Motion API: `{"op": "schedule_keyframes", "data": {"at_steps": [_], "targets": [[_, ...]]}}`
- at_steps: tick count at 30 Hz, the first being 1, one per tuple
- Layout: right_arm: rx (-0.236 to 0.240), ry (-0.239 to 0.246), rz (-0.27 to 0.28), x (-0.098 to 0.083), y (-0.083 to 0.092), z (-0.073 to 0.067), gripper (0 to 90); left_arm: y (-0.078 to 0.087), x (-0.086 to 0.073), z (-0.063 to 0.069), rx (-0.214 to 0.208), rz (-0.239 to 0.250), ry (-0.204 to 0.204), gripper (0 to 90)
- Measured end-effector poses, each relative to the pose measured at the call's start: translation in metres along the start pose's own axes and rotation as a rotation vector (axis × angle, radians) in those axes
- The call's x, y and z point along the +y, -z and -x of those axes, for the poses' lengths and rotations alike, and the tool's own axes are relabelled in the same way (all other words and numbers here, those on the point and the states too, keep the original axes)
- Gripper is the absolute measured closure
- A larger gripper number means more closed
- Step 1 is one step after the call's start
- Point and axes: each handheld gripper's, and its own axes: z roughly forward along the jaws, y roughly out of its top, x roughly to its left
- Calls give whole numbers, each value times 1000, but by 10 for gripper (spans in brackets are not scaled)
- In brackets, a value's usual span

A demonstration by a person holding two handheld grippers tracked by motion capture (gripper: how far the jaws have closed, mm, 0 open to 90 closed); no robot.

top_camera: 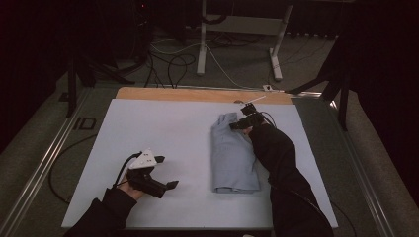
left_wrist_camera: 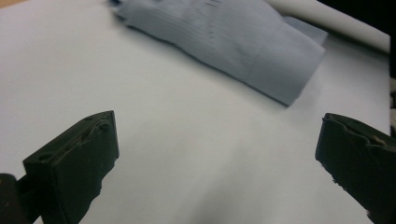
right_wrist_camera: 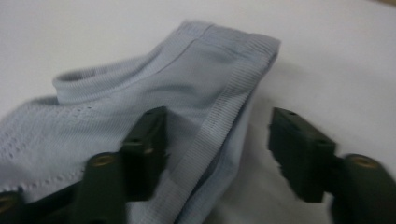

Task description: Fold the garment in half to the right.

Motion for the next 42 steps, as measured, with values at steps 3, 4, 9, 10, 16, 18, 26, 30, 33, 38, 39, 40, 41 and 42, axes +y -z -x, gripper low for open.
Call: {"op": "schedule_keyframes", "data": {"at_steps": [3,4,9,10,16,18,26,30,33,38,39,40,41,42], "targets": [[5,12,-24,-3,-1,0,562,6,-10,-4,16,11,24,4],[13,14,-28,-3,-2,-1,587,8,-13,-5,19,13,20,4],[-31,66,-23,0,4,-8,852,15,-26,-7,31,26,23,3],[-35,77,-11,1,7,-8,859,17,-28,-8,33,27,23,3],[-30,91,54,9,16,-14,867,23,-37,-14,67,31,37,4],[-24,81,80,11,17,-14,867,24,-39,-16,74,36,47,4],[-56,38,16,11,2,-12,867,27,-42,-18,107,33,48,3],[-79,17,-31,6,-7,-10,866,29,-43,-20,113,40,59,4],[-78,0,-37,6,-8,-8,865,29,-43,-21,114,44,67,4],[-102,11,-60,7,-7,-9,862,28,-44,-21,113,39,67,4],[-110,11,-65,6,-8,-9,856,28,-44,-21,113,41,69,4],[-109,10,-61,5,-9,-9,851,28,-44,-21,114,41,69,4],[-110,12,-56,5,-9,-9,841,29,-44,-22,114,42,69,4],[-109,12,-54,5,-9,-9,829,29,-44,-22,114,43,69,3]]}}
